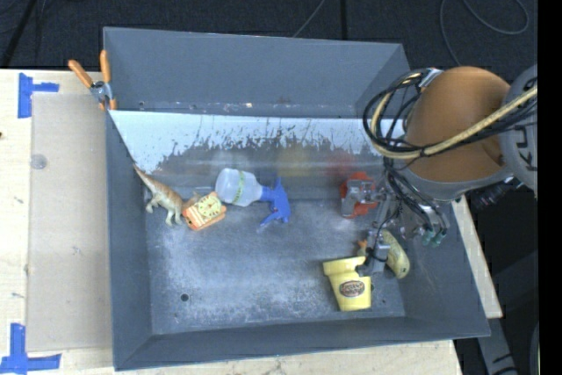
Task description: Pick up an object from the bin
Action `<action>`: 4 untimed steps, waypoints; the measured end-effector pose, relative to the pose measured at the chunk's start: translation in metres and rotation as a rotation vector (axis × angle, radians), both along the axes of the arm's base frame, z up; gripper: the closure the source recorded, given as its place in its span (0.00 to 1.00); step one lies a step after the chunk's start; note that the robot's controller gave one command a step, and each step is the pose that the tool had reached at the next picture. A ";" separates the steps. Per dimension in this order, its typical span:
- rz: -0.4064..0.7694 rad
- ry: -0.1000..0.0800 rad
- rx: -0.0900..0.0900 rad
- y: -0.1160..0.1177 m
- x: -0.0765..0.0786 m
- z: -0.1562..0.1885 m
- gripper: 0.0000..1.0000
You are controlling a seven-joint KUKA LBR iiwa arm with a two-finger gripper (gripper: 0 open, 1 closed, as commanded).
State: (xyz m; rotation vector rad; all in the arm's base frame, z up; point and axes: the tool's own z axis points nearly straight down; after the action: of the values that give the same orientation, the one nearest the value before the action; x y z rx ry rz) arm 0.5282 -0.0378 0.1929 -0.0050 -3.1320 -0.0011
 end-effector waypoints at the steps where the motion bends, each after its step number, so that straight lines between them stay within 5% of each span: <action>1: 0.001 -0.008 -0.001 0.000 0.001 0.004 0.00; 2: 0.071 -0.010 0.001 -0.016 -0.016 -0.033 0.00; 3: 0.114 -0.033 -0.001 -0.043 -0.014 -0.116 1.00; 4: 0.115 -0.032 -0.001 -0.043 -0.014 -0.116 1.00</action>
Offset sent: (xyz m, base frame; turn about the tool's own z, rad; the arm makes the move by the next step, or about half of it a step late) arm -0.0447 -0.0434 -0.0928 -0.1632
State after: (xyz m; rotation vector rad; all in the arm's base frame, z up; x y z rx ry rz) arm 0.5142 -0.0807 0.0766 0.1762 -3.1593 0.0014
